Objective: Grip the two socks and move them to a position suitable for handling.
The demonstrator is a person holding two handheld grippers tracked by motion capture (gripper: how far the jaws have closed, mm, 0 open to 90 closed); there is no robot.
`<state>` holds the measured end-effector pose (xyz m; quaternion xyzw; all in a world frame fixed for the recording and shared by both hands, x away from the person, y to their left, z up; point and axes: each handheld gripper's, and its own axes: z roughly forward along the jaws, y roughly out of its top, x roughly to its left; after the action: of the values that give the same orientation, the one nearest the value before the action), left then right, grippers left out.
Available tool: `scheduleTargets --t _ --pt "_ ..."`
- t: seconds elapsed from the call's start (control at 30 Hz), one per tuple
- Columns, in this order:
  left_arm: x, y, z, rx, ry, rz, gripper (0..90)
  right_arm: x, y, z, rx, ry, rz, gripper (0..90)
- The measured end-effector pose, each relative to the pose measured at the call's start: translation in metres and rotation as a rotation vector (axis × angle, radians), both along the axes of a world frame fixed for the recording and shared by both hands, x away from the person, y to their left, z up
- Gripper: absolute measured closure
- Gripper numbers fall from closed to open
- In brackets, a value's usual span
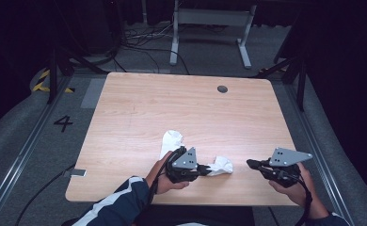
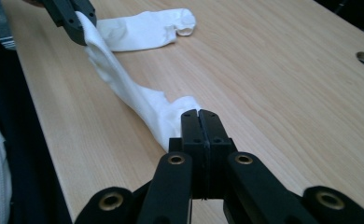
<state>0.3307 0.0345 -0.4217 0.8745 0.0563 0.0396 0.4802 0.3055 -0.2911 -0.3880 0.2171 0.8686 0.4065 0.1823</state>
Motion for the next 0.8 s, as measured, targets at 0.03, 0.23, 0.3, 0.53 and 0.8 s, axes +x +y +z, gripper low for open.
scheduleTargets --t 0.03,0.23,0.3,0.53,0.8 --pt "0.001 0.000 0.000 0.005 -0.002 -0.004 86.1 0.000 0.002 -0.002 0.001 0.005 0.014 90.0" --pt "0.008 0.006 -0.002 -0.005 0.017 0.020 86.2 0.013 0.016 -0.030 -0.036 0.036 0.060 75.8" --pt "0.011 0.009 -0.002 -0.012 0.022 0.031 86.2 0.019 0.018 -0.041 -0.031 0.052 0.080 70.3" --pt "0.018 0.015 -0.002 -0.037 0.041 0.055 86.4 0.031 0.037 -0.066 -0.072 0.073 0.129 58.8" --pt "0.019 0.018 0.002 -0.058 0.035 0.054 86.5 0.046 0.051 -0.080 -0.092 0.034 0.101 74.6"
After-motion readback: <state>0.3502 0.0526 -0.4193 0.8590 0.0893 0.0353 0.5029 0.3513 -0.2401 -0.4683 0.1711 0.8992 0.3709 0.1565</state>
